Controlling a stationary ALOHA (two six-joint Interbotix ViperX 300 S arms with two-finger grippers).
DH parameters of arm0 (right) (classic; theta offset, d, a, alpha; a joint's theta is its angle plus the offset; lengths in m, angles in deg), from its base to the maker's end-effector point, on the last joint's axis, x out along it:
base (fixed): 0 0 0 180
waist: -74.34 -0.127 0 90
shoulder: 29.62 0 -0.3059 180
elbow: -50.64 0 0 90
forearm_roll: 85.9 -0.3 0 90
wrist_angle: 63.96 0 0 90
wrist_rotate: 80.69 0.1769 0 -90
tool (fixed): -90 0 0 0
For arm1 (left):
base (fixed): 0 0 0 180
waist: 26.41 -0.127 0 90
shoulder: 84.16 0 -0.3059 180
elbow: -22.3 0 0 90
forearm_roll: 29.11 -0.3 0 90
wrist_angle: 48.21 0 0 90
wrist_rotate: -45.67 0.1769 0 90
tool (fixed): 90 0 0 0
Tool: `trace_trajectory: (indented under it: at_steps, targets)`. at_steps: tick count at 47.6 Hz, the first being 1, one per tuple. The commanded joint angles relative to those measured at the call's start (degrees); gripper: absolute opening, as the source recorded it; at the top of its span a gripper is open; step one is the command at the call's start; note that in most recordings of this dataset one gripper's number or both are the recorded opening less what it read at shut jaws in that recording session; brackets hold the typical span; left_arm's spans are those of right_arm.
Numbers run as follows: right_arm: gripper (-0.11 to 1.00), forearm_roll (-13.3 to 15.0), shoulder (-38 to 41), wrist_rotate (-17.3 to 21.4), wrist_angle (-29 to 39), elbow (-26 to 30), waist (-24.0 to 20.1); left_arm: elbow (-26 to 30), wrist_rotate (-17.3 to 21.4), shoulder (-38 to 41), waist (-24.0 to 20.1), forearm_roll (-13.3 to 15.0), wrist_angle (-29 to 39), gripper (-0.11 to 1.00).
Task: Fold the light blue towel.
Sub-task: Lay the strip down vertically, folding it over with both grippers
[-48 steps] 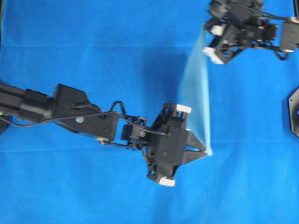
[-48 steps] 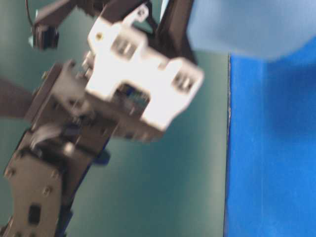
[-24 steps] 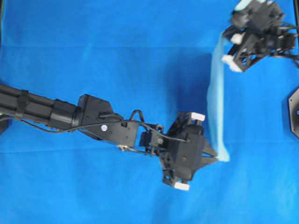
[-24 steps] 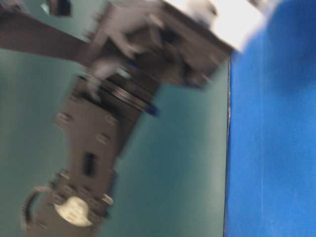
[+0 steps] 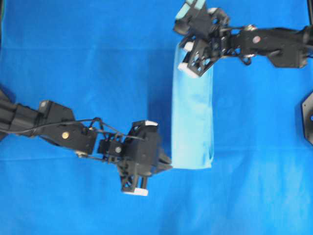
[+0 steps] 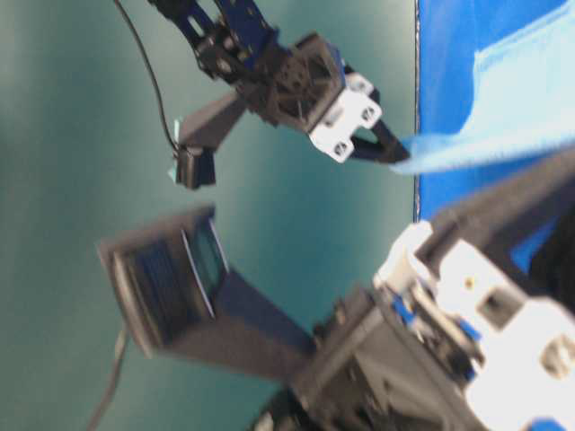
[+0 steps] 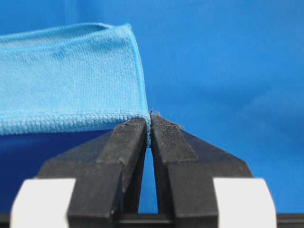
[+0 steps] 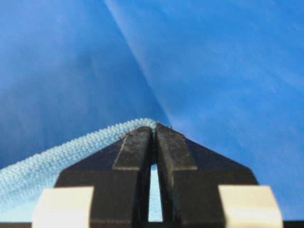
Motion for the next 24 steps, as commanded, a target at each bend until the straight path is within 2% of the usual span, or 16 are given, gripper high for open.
trace_trajectory:
  at_steps: [1,24]
  targets:
    - [0.02,0.35,-0.09,-0.09,-1.14,2.37,0.79,-1.05,-0.18,-2.29,1.93,-0.09,-1.93,0.04]
    - [0.03,0.35,0.7,0.0,-2.02,2.11,0.79,-2.81,-0.18,-1.85,-0.53,-0.09,-2.9,0.04]
